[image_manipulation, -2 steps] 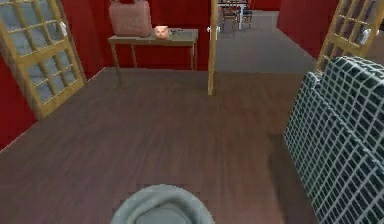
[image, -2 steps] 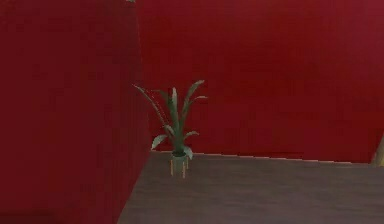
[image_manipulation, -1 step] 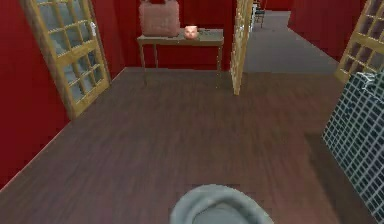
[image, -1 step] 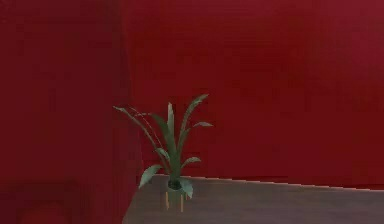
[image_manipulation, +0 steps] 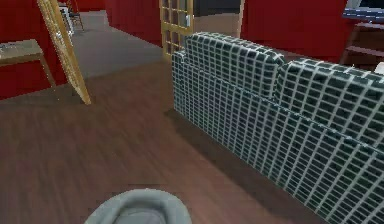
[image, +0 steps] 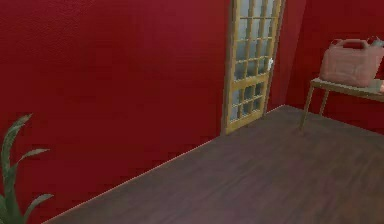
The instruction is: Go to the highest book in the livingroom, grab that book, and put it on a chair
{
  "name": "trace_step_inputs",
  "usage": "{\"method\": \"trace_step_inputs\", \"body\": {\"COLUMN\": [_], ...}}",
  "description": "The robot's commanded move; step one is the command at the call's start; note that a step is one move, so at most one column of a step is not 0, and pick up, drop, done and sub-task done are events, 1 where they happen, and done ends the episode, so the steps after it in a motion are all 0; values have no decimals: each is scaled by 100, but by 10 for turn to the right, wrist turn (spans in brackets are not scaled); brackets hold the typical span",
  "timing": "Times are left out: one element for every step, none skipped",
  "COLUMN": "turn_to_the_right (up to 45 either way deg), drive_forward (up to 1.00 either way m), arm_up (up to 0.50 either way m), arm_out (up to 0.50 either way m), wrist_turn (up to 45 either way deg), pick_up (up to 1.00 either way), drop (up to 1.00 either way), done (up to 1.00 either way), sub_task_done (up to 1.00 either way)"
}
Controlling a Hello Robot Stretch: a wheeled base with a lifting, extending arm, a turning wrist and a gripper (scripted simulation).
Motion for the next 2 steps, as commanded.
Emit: {"method": "trace_step_inputs", "body": {"turn_to_the_right": [0,450], "drive_forward": [70,0], "arm_up": [0,0], "arm_out": [0,0], "wrist_turn": [0,0], "pick_up": [0,0], "drop": [0,0], "done": [0,0], "sub_task_done": [0,0]}}
